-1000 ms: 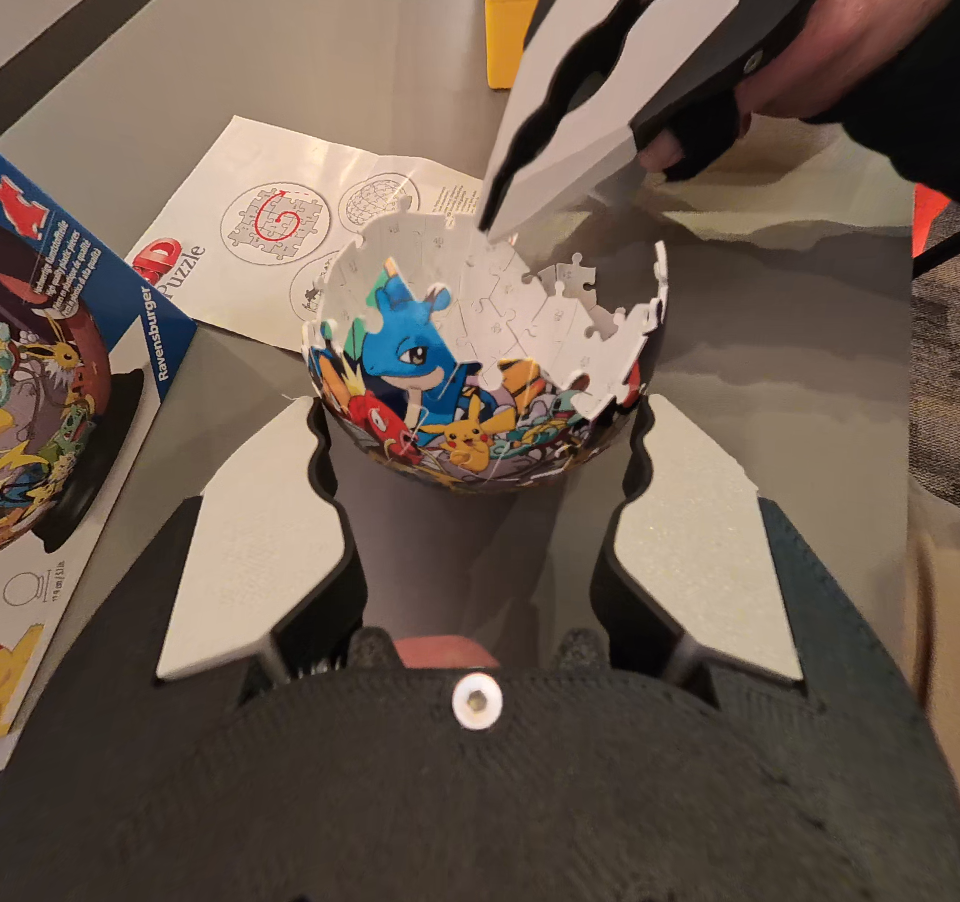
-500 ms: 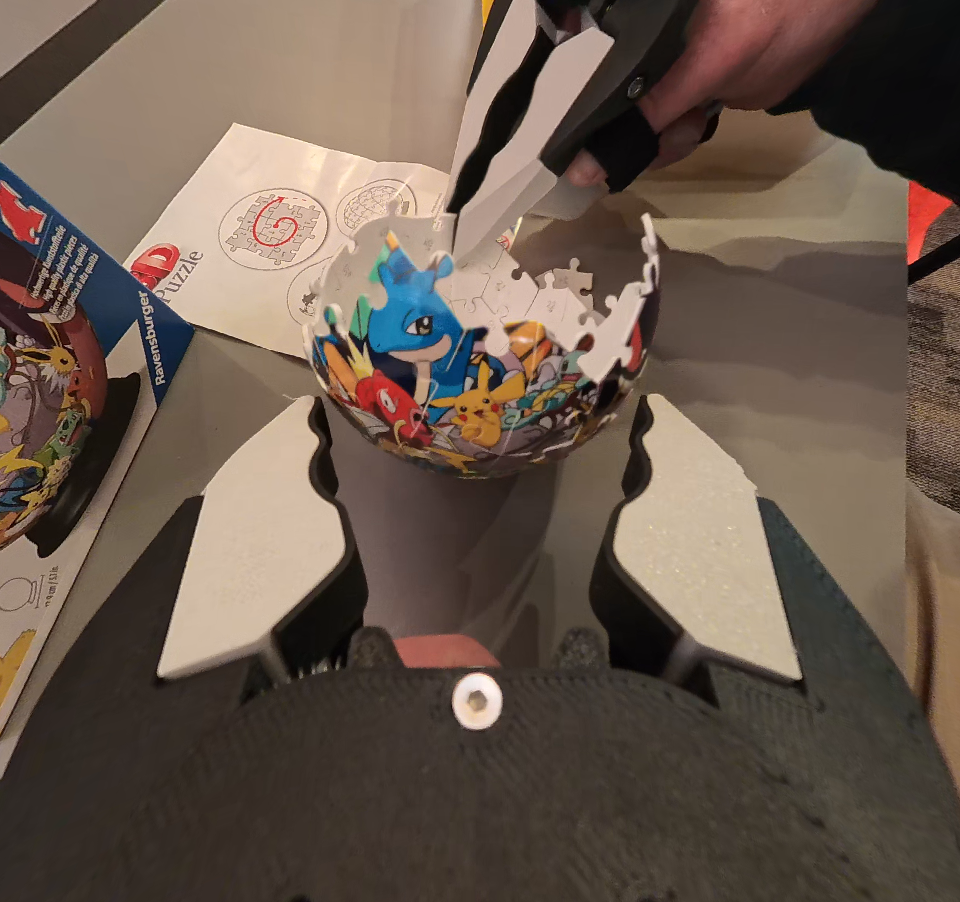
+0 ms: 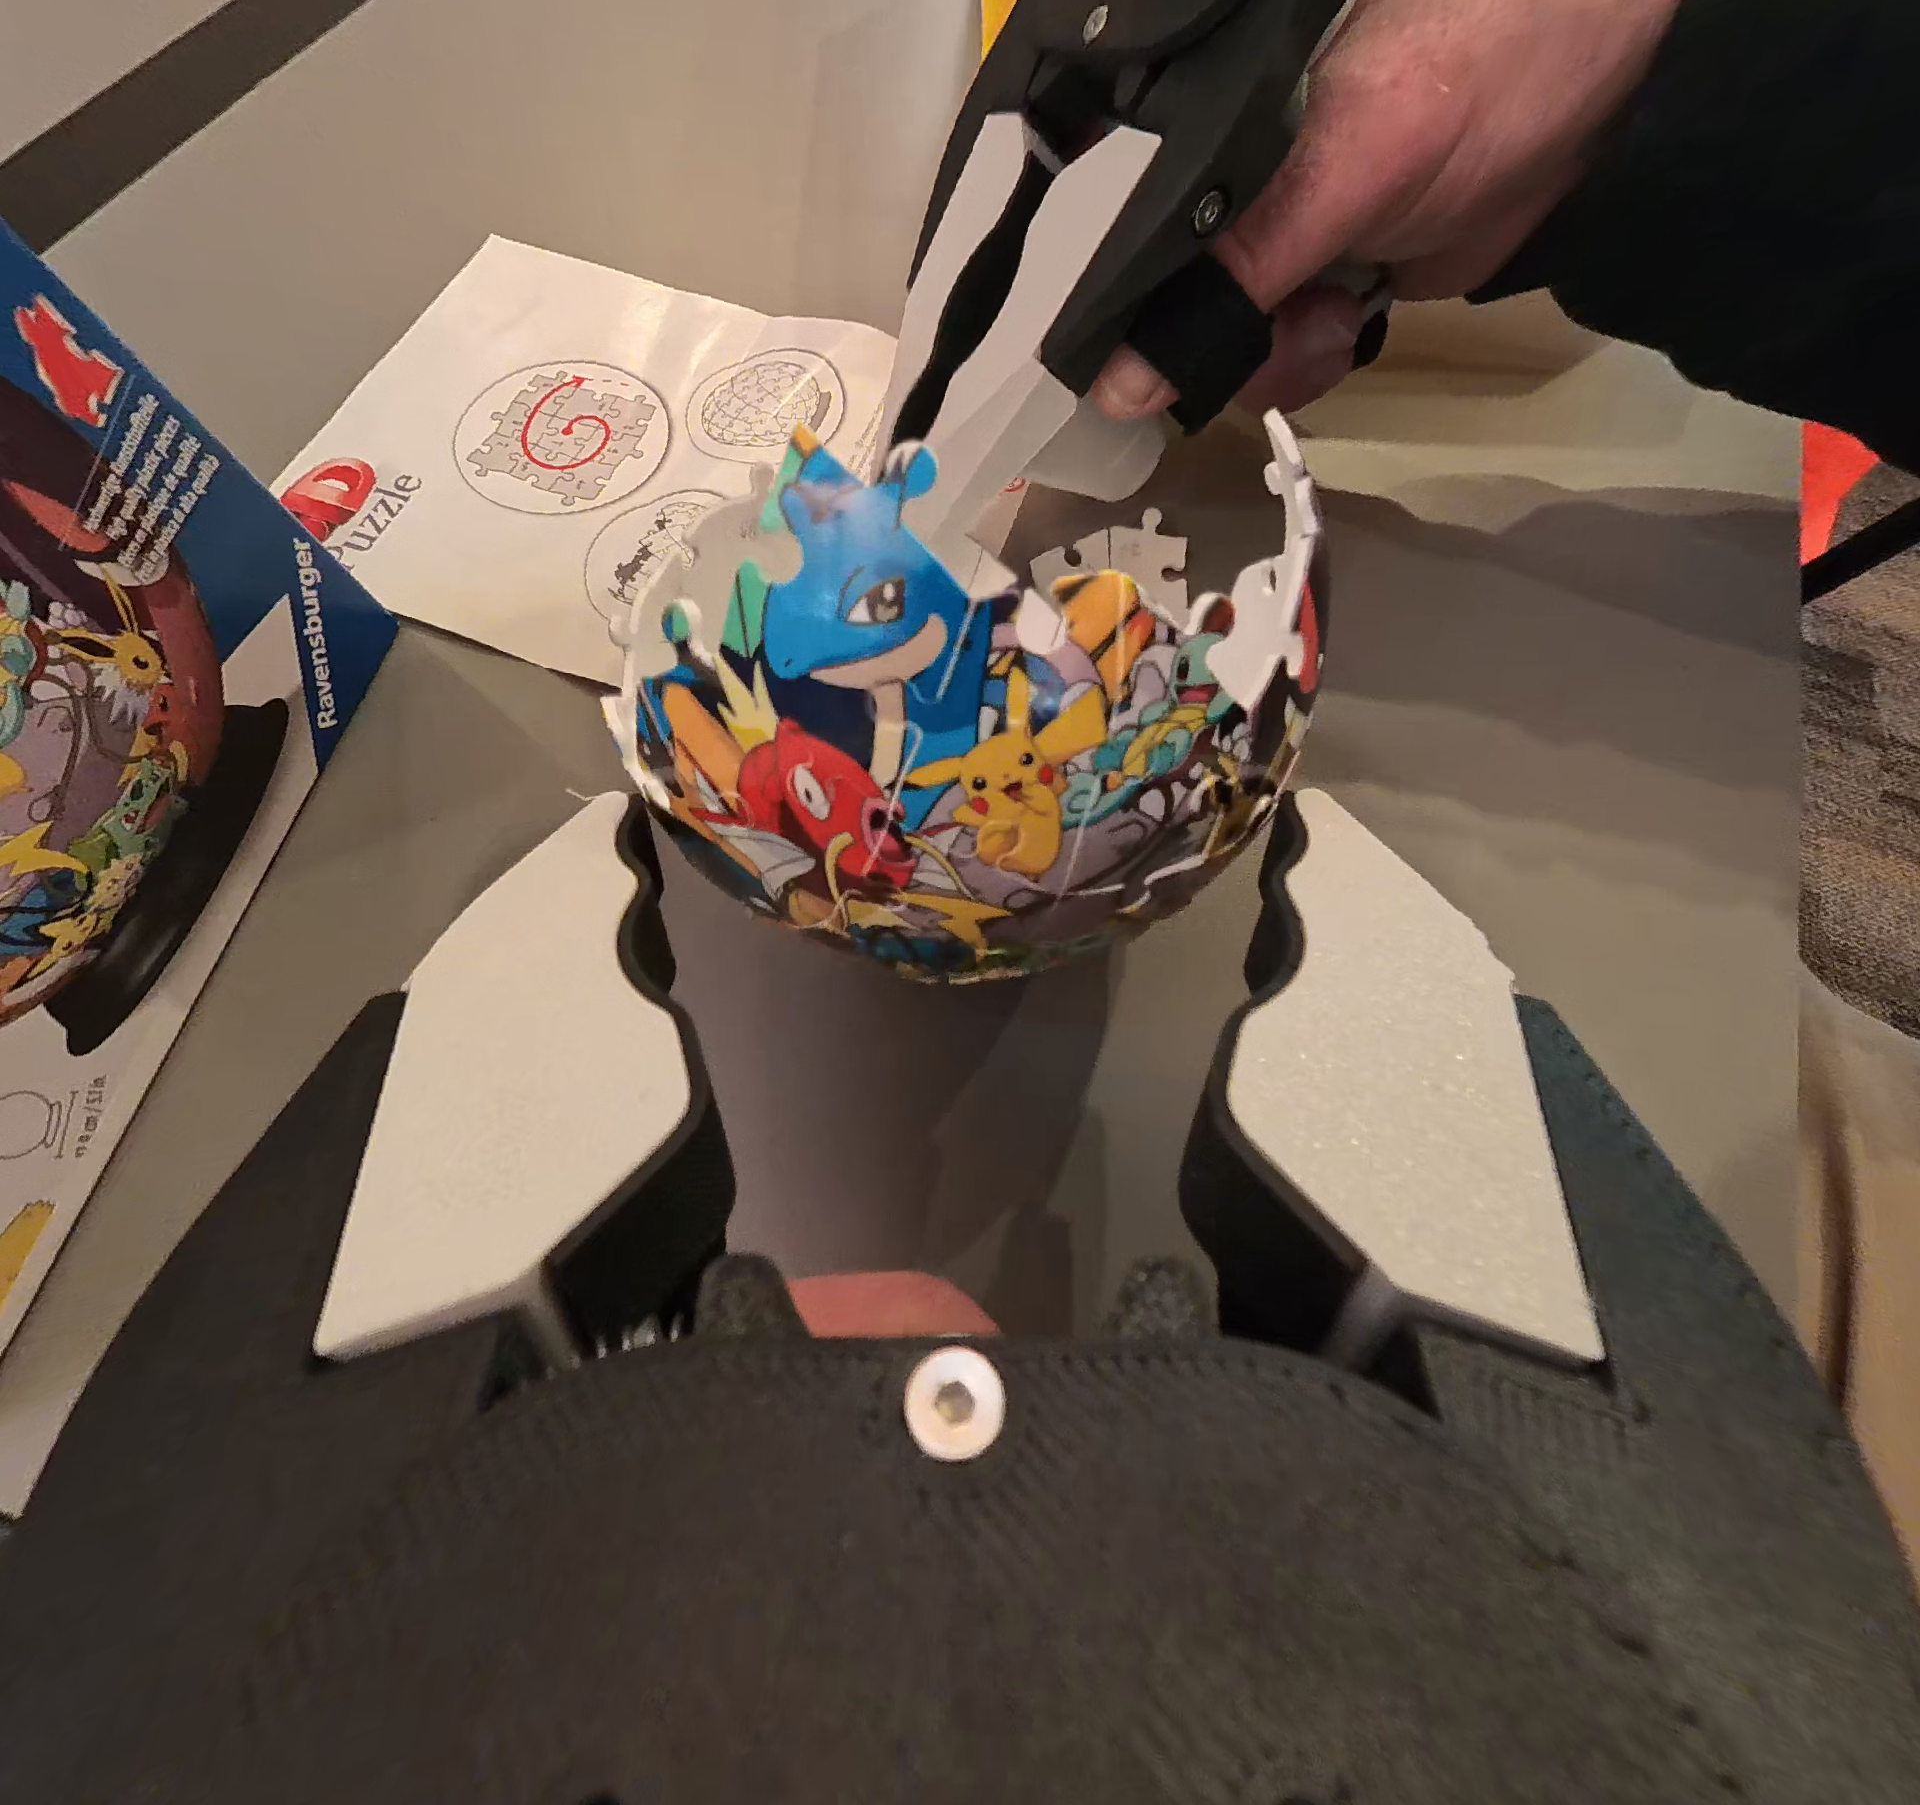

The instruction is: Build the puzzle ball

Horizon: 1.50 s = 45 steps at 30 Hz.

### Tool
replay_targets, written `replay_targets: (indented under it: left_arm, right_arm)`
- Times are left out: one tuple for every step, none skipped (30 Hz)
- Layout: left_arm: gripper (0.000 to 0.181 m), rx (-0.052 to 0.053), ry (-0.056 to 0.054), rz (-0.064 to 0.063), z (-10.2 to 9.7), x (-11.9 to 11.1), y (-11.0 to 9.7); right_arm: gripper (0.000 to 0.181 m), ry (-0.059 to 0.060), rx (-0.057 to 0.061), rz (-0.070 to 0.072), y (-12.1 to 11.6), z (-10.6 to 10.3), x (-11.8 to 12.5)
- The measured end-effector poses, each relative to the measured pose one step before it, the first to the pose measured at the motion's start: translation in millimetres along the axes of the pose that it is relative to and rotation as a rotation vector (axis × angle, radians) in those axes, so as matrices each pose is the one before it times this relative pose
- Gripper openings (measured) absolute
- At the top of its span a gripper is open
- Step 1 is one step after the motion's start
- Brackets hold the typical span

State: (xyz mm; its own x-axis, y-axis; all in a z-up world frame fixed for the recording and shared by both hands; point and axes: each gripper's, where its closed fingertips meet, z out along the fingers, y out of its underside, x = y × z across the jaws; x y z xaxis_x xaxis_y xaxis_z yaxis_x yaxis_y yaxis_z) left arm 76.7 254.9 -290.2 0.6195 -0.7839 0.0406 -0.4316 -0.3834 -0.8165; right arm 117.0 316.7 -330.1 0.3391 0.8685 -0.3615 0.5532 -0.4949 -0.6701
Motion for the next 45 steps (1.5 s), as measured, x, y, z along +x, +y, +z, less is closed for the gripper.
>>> replay_targets:
  left_arm:
    - [0.109, 0.0038, -0.0005, 0.0002, -0.79, -0.16, -0.36]
    - [0.109, 0.003, -0.001, -0.0009, -0.76, -0.37, -0.21]
    - [0.109, 0.002, -0.0004, -0.0014, -0.76, -0.2, -0.14]
    - [0.109, 0.0036, 0.0002, -0.0008, -0.99, -0.11, -0.1]
    - [0.109, 0.0046, -0.0005, 0.0, -0.95, 0.02, -0.32]
    - [0.109, 0.0037, -0.0008, 0.0011, -0.94, 0.04, -0.14]
    - [0.109, 0.0039, -0.0022, 0.0022, -1.03, -0.21, -0.34]
    - [0.109, 0.003, -0.0012, -0.0001, -1.18, -0.13, -0.18]
    - [0.109, 0.0013, -0.0007, -0.0011, -1.09, -0.24, -0.23]
    - [0.109, 0.0021, 0.0004, 0.0014, -1.48, -0.01, -0.15]
    - [0.109, 0.0017, 0.0004, 0.0034, -1.61, -0.06, -0.16]
    - [0.11, 0.0014, -0.0006, 0.0024, -1.43, -0.35, 0.1]
    - [0.11, 0.0004, 0.0007, -0.0002, -1.13, -0.33, 0.09]
    - [0.11, 0.0004, 0.0011, -0.001, -0.84, -0.25, 0.02]
    - [0.109, 0.0024, 0.0006, 0.001, -0.67, -0.18, -0.25]
    - [0.109, 0.0021, -0.0003, 0.0016, -0.33, -0.31, -0.32]
    - [0.11, 0.0, 0.0005, 0.0009, -0.17, -0.06, -0.37]
    - [0.11, -0.0003, -0.0007, 0.004, 0.0, -0.32, -0.33]
    - [0.11, -0.0004, 0.0006, 0.0048, 0.13, -0.01, -0.29]
    - [0.109, 0.0002, 0.0013, 0.0035, 0.04, -0.04, -0.4]
    - [0.109, 0.0003, 0.0001, 0.0026, 0.16, -0.14, -0.49]
    - [0.109, -0.0007, 0.0014, 0.0016, 0.13, -0.12, -0.39]
    - [0.109, -0.0006, 0.0013, 0.0008, 0.17, -0.15, -0.18]
    - [0.108, 0.0004, -0.0008, 0.0005, 0.12, -0.45, -0.36]
    - [0.108, -0.0035, -0.0026, 0.0021, 0.25, -0.7, 0.24]
    - [0.108, -0.0064, -0.0011, 0.0042, 0.53, -0.42, 0.78]
    - [0.108, -0.0056, -0.0005, 0.0048, 0.61, -0.16, 0.78]
    - [0.108, -0.0019, -0.0004, 0.0028, 0.45, -0.17, 0.34]
    - [0.108, 0.0027, 0.0006, -0.0006, 0.24, 0.03, -0.63]
    - [0.107, 0.0014, 0.001, -0.0002, 0.22, 0.01, -0.87]
    - [0.107, 0.0027, 0.0008, 0.0005, 0.37, -0.15, -1.07]
    - [0.105, 0.0032, 0.0009, 0.0003, 0.05, -0.16, -1.27]
    - [0.104, 0.0028, 0.0001, 0.001, 0.16, -0.19, -1.29]
    - [0.104, -0.0001, -0.0006, 0.0031, 0.11, -0.17, -1.02]
    - [0.104, -0.0014, -0.0013, 0.0047, 0.26, -0.19, -0.66]
    - [0.104, -0.0012, -0.0011, 0.0041, 0.38, -0.12, -0.51]
    - [0.104, -0.0008, 0.0008, 0.0031, 0.34, 0.14, -0.52]
    - [0.104, -0.0003, 0.0008, 0.0017, 0.42, 0.11, -0.49]
    - [0.104, 0.0007, -0.0013, -0.0003, 0.42, -0.15, -0.46]
    - [0.104, 0.0016, 0.0008, -0.0004, 0.42, 0.23, -0.29]
    - [0.104, 0.0005, 0.0019, 0.0001, 0.53, 0.46, -0.15]
    - [0.104, -0.0016, -0.0009, 0.0005, 0.54, 0.06, 0.37]
    - [0.105, -0.0026, -0.0017, 0.0012, 0.48, 0.0, 0.61]
    - [0.105, -0.0013, 0.002, 0.0, 0.28, 0.61, 0.52]
    - [0.105, -0.0005, 0.001, -0.0006, 0.15, 0.51, 0.78]
  right_arm:
    - [0.005, -0.0038, -0.0034, -0.0009, 0.33, 1.34, -0.82]
    - [0.005, -0.0033, -0.003, -0.0009, 0.38, 1.29, -0.8]
    - [0.005, -0.0035, -0.0026, -0.0025, 0.09, 1.13, -1.06]
    - [0.005, -0.0038, -0.0043, -0.0033, 0.39, 1.15, -1.13]
    - [0.006, -0.0033, -0.006, -0.0029, 0.64, 1.46, -1.07]
    - [0.006, -0.0027, -0.0046, -0.002, 0.49, 1.49, -1.01]
    - [0.006, -0.0034, -0.0047, -0.0041, 0.51, 1.57, -1.41]
    - [0.007, -0.0024, -0.0052, -0.0041, 0.58, 1.81, -1.25]
    - [0.007, -0.0027, -0.0042, -0.0042, 0.3, 1.75, -1.35]
    - [0.008, -0.005, -0.0063, -0.006, 0.61, 1.83, -1.73]
    - [0.009, -0.0037, -0.0068, -0.0081, 0.5, 2.03, -1.81]
    - [0.01, 0.0, -0.0042, -0.0101, -0.08, 1.68, -1.48]
    - [0.01, 0.0023, -0.0048, -0.0112, -0.23, 1.29, -1.19]
    - [0.011, 0.0043, -0.0056, -0.0095, -0.37, 0.92, -0.6]
    - [0.012, 0.0074, -0.0069, -0.009, -0.1, 0.66, 0.21]
    - [0.012, 0.0056, -0.0082, -0.0138, 0.12, 0.64, -0.34]
    - [0.013, 0.0051, -0.0072, -0.0141, -0.04, 0.48, -0.6]
    - [0.013, 0.0118, -0.0024, -0.0144, -0.6, 0.01, 0.52]
    - [0.014, 0.0146, -0.0019, -0.0098, -0.2, -0.13, 1.24]
    - [0.017, 0.0132, -0.0034, -0.0069, 0.25, -0.26, 1.38]
    - [0.018, 0.008, -0.0018, -0.0074, 0.32, -0.22, 0.49]
    - [0.018, 0.0021, -0.0007, -0.0052, 0.4, -0.28, -0.29]
    - [0.02, 0.0054, -0.0011, -0.0006, 0.65, -0.28, 0.88]
    - [0.022, 0.0069, 0.0021, 0.002, 0.24, -0.82, 1.48]
    - [0.022, 0.0046, 0.0086, 0.0012, -0.74, -1.14, 1.22]
    - [0.022, 0.0062, 0.0061, 0.0023, -0.27, -1.03, 1.42]
    - [0.023, 0.0082, 0.0039, 0.0019, 0.02, -0.82, 1.93]
    - [0.024, 0.0062, 0.0045, 0.0011, -0.1, -0.57, 1.59]
    - [0.024, 0.0009, -0.0023, 0.001, 0.74, -0.14, 0.54]
    - [0.025, 0.0035, -0.0055, -0.0013, 0.87, 0.18, 0.69]
    - [0.027, 0.0094, -0.0043, -0.0037, 0.57, 0.17, 1.42]
    - [0.031, 0.0151, -0.0096, -0.0098, 1.08, 0.73, 1.96]
    - [0.03, 0.0113, -0.0063, -0.0148, 0.42, 0.65, 0.85]
    - [0.031, 0.0119, -0.0048, -0.0125, 0.33, 0.92, 1.13]
    - [0.031, 0.0058, -0.0013, -0.006, -0.01, 0.7, 0.77]
    - [0.031, -0.002, 0.0024, -0.0016, -0.37, 0.28, 0.13]
    - [0.031, -0.0058, 0.0016, 0.0002, -0.25, -0.01, -0.07]
    - [0.032, -0.0016, 0.0021, 0.0016, -0.45, -0.04, 0.59]
    - [0.032, -0.0025, 0.0025, -0.0001, -0.44, 0.29, 0.14]
    - [0.032, -0.003, 0.0022, 0.0008, -0.37, 0.54, -0.11]
    - [0.031, -0.0018, 0.003, -0.0019, -0.63, 0.65, -0.02]
    - [0.031, -0.0027, 0.0021, -0.0022, -0.6, 0.48, -0.46]
    - [0.031, -0.0044, 0.0029, -0.004, -0.66, 0.85, -1.01]
    - [0.031, -0.0031, 0.0021, -0.0033, -0.64, 0.78, -1.02]
    - [0.031, -0.0011, -0.0008, -0.0052, -0.42, 0.63, -0.77]
